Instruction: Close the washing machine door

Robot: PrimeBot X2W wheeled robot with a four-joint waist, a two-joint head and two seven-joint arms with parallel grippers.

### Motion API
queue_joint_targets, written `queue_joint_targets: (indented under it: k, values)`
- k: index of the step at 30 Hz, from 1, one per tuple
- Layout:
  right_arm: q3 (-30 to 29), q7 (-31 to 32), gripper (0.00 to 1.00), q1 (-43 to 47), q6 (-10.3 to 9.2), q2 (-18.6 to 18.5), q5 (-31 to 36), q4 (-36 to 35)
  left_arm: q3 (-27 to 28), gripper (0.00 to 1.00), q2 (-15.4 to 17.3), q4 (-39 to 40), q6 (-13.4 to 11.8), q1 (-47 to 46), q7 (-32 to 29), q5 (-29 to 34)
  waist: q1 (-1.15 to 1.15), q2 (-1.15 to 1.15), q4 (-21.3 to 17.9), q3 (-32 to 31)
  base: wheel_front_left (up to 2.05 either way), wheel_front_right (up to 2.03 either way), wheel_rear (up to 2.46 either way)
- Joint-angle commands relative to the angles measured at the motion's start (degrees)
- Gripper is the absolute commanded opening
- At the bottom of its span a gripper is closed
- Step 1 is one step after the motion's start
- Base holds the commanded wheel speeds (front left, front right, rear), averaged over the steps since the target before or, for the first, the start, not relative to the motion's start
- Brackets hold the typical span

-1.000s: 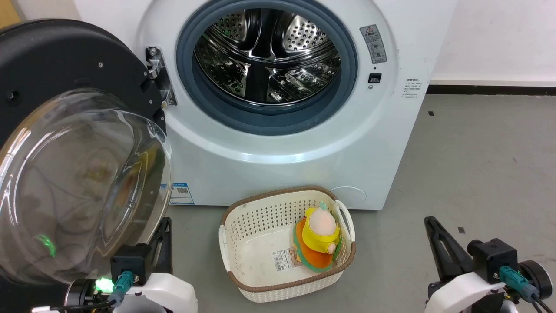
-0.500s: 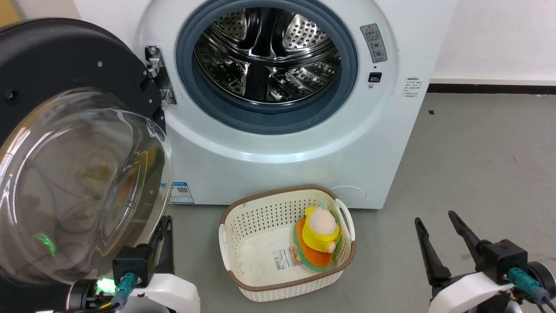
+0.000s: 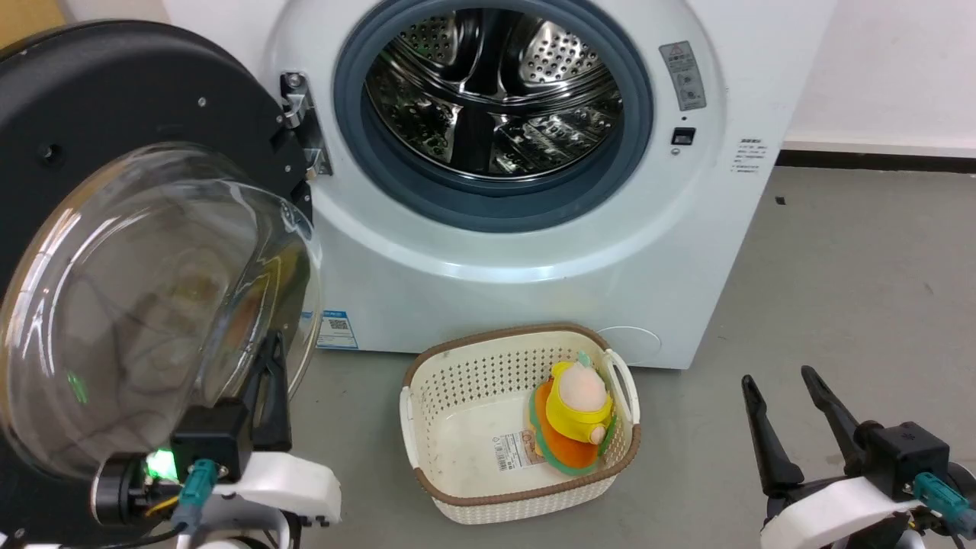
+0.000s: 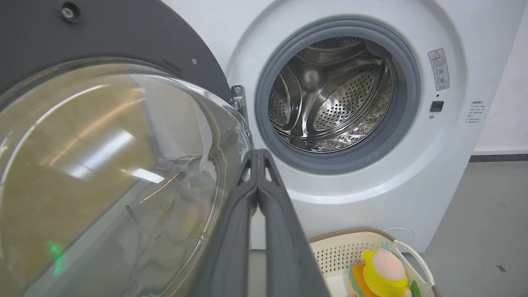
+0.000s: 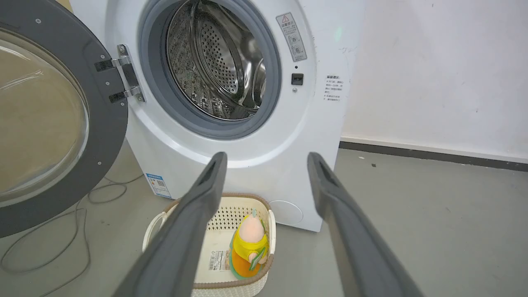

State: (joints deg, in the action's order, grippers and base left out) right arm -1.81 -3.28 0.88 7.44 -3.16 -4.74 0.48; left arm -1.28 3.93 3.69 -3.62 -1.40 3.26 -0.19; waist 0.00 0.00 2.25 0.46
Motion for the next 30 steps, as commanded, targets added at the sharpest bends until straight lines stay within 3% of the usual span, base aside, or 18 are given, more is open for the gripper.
queue_joint_targets:
  k: [1,7,21,30]
  values:
    - [-0.38,-0.64,1.00,0.18,0.01,0.07,-0.78,0.05,0.11,0.00,0.52,1.22,-0.40,-1.68,0.65,-0.40,0.00,0.00,0.64,0.17,0.00,0.00,0.00]
    - [-0.90,-1.36,1.00,0.19,0.01,0.09,-1.67,0.09,1.81,0.00,0.95,4.12,0.24,-4.38,1.36,-2.36,0.00,0.00,2.52,0.61,0.00,0.00,0.00]
    - [-1.89,-2.91,1.00,-0.45,0.02,0.12,-3.29,0.18,10.90,0.00,3.03,6.94,4.62,-14.73,2.92,-7.45,0.00,0.00,7.43,2.23,0.00,0.00,0.00]
    - [-2.71,-4.11,1.00,-0.89,0.02,0.14,-4.49,0.28,17.82,0.00,5.48,1.48,6.81,-22.32,4.12,-14.96,0.00,0.00,10.94,3.46,0.00,0.00,0.00]
